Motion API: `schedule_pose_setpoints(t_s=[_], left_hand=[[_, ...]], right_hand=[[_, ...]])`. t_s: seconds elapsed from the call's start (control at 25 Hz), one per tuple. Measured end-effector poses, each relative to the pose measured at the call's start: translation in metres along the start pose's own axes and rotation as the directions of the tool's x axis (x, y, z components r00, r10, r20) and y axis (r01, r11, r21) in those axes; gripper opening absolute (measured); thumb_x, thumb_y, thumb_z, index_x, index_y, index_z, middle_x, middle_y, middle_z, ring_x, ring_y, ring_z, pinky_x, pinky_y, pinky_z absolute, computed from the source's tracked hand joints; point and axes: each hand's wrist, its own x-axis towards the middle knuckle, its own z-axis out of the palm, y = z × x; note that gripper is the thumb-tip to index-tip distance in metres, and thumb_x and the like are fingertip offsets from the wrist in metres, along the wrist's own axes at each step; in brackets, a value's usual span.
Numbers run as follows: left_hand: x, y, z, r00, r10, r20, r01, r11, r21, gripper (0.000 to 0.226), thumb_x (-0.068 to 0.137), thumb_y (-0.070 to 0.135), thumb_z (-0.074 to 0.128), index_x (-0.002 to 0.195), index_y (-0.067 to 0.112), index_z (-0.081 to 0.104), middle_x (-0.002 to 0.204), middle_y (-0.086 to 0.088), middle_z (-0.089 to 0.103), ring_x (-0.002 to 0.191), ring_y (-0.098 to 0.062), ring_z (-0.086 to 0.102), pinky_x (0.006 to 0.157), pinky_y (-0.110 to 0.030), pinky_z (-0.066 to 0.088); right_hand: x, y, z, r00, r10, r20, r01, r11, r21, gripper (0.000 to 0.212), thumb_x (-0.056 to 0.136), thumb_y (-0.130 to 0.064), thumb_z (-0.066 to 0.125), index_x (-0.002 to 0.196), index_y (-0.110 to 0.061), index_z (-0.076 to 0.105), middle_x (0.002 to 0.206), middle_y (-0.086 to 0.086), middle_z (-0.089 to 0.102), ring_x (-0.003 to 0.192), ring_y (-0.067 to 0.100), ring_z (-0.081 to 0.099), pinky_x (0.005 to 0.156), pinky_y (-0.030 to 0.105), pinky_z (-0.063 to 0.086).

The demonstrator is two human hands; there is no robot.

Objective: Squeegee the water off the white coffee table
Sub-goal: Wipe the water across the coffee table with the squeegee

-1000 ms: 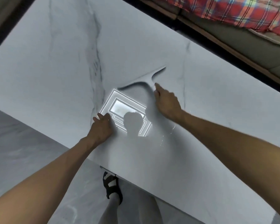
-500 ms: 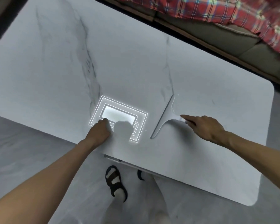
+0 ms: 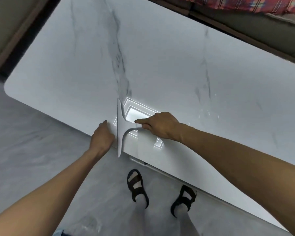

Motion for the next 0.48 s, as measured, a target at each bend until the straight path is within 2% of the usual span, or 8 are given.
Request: schedule_pose_setpoints(t_s=[0.16, 0.28, 0.36, 0.48], left_hand=[[-0.016, 0.033, 0.031, 0.987, 0.147, 0.069, -0.155, 0.979, 0.133, 0.042, 0.082, -0.001, 0.04, 0.123, 0.006, 0.044, 0.121, -0.018, 0.048, 0.106, -0.038, 0.051, 0.083, -0.039, 0.041], [-0.032, 0.069, 0.067, 0.965, 0.229, 0.127, -0.255, 0.928, 0.272, 0.059, 0.083, 0.001, 0.039, 0.141, 0.006, 0.031, 0.139, -0.019, 0.034, 0.108, -0.042, 0.047, 0.094, -0.045, 0.044], [-0.042, 0.092, 0.085, 0.961, 0.203, 0.188, -0.252, 0.924, 0.287, 0.062, 0.088, 0.007, 0.036, 0.148, 0.008, 0.02, 0.149, -0.021, 0.021, 0.119, -0.049, 0.041, 0.103, -0.05, 0.039], [-0.05, 0.112, 0.102, 0.943, 0.118, 0.312, -0.224, 0.918, 0.328, 0.059, 0.093, 0.012, 0.028, 0.15, 0.01, 0.012, 0.157, -0.026, 0.003, 0.137, -0.059, 0.015, 0.114, -0.057, 0.025]], right_hand=[[-0.074, 0.08, 0.014, 0.976, 0.214, -0.045, -0.21, 0.975, 0.077, 0.039, 0.101, -0.049, 0.028, 0.138, -0.058, 0.036, 0.122, -0.001, 0.067, 0.106, 0.029, 0.061, 0.076, 0.032, 0.039], [-0.154, 0.135, 0.027, 0.936, 0.349, -0.05, -0.345, 0.935, 0.08, 0.038, 0.101, -0.049, 0.029, 0.137, -0.059, 0.036, 0.117, -0.003, 0.069, 0.101, 0.028, 0.062, 0.076, 0.034, 0.044], [-0.194, 0.162, 0.034, 0.911, 0.41, -0.049, -0.408, 0.912, 0.049, 0.038, 0.101, -0.05, 0.028, 0.137, -0.06, 0.036, 0.122, -0.008, 0.068, 0.104, 0.028, 0.063, 0.077, 0.034, 0.045], [-0.234, 0.191, 0.034, 0.875, 0.48, -0.062, -0.48, 0.877, 0.005, 0.039, 0.101, -0.052, 0.026, 0.137, -0.059, 0.037, 0.128, -0.009, 0.065, 0.108, 0.027, 0.062, 0.079, 0.034, 0.045]])
